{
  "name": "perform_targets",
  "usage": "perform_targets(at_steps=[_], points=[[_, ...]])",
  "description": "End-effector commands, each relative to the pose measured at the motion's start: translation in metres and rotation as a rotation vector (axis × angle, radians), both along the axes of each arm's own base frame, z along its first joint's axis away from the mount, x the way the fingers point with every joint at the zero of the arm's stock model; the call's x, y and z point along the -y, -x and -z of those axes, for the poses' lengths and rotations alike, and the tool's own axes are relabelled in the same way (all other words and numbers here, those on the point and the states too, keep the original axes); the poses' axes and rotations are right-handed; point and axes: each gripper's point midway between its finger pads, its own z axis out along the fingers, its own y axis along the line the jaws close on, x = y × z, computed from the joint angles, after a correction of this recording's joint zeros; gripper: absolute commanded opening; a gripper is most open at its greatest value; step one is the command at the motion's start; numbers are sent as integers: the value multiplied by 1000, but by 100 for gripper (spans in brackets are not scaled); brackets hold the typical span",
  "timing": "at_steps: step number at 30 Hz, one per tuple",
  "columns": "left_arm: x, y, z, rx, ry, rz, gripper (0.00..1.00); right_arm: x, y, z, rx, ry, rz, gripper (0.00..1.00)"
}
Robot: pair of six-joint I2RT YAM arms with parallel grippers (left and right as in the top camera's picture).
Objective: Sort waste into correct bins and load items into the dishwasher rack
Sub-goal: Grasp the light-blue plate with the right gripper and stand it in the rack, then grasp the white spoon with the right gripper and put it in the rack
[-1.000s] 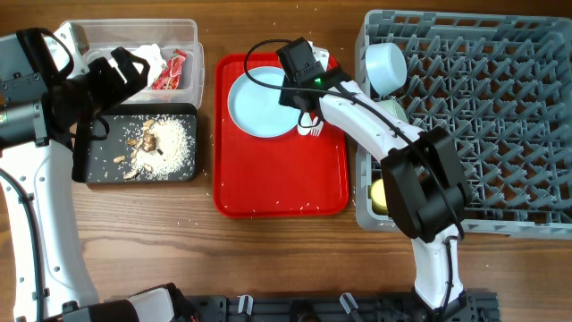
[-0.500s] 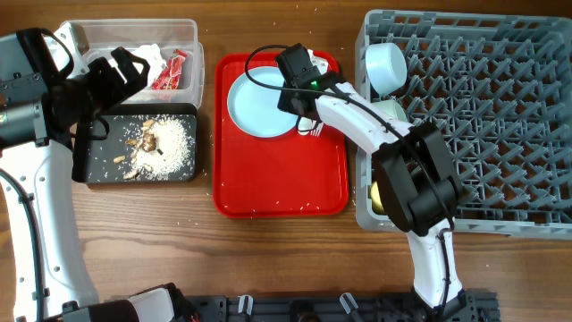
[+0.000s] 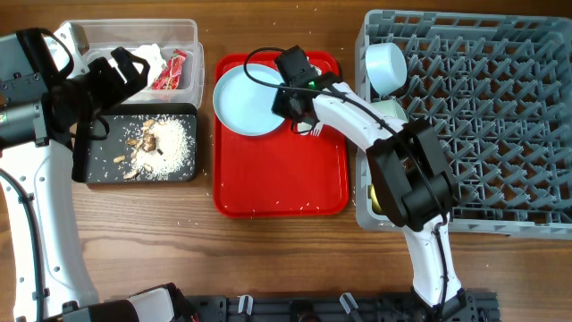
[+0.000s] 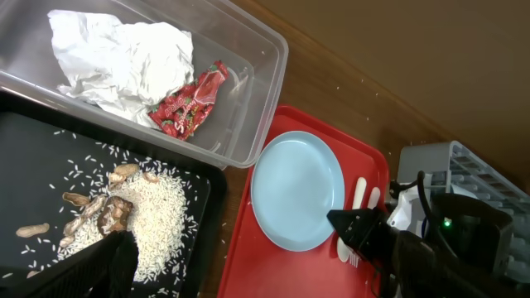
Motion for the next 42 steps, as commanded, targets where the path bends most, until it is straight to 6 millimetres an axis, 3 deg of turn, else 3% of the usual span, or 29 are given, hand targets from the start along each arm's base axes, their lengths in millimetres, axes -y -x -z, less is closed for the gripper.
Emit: perform_targets(at_steps=[1, 3, 4, 5, 6, 7, 9, 10, 11, 14, 16, 20, 26, 31, 34, 35, 36, 38, 39, 40, 42], points=[[-2, -2, -1, 7, -14, 10, 100, -6, -7, -36, 44, -46, -59, 4], [-2, -2, -1, 7, -14, 10, 100, 15, -22, -107, 197, -12, -84, 4], [-2, -2, -1, 7, -14, 10, 100, 45, -27, -160, 308, 57, -47, 4], [-2, -2, -1, 7, -14, 10, 100, 66, -27, -193, 380, 107, -25, 4], [-2, -2, -1, 7, -14, 10, 100, 101, -22, -243, 491, 204, 13, 4], [-2, -2, -1, 7, -14, 10, 100, 127, -15, -276, 558, 278, 51, 4], [-2, -2, -1, 7, -14, 10, 100, 179, 5, -326, 646, 443, 148, 4], [-2, -2, -1, 7, -14, 10, 100, 222, 24, -353, 671, 598, 229, 4], [-2, -2, -1, 7, -14, 10, 100, 253, 39, -368, 664, 719, 284, 4], [-2, -2, -1, 7, -14, 10, 100, 326, 73, -388, 578, 995, 469, 4], [-2, -2, -1, 7, -14, 10, 100, 357, 76, -379, 488, 1117, 492, 4], [-2, -2, -1, 7, -14, 10, 100, 377, 51, -333, 323, 1236, 375, 4], [-2, -2, -1, 8, -14, 10, 100, 370, -2, -274, 223, 1311, 214, 4], [-2, -2, -1, 8, -14, 10, 100, 355, -30, -215, 167, 1236, 53, 4], [-2, -2, -1, 7, -14, 10, 100, 343, -38, -193, 166, 1165, -9, 5], [-2, -2, -1, 8, -14, 10, 100, 337, -42, -187, 178, 1121, -34, 8], [-2, -2, -1, 7, -14, 10, 100, 330, -45, -183, 192, 1078, -53, 20], [-2, -2, -1, 8, -14, 10, 100, 321, -49, -177, 212, 1013, -77, 72], [-2, -2, -1, 7, -14, 10, 100, 321, -49, -178, 223, 995, -42, 91], [-2, -2, -1, 8, -14, 10, 100, 320, -47, -180, 231, 976, -9, 99], [-2, -2, -1, 7, -14, 10, 100, 314, -44, -191, 254, 923, -5, 100]])
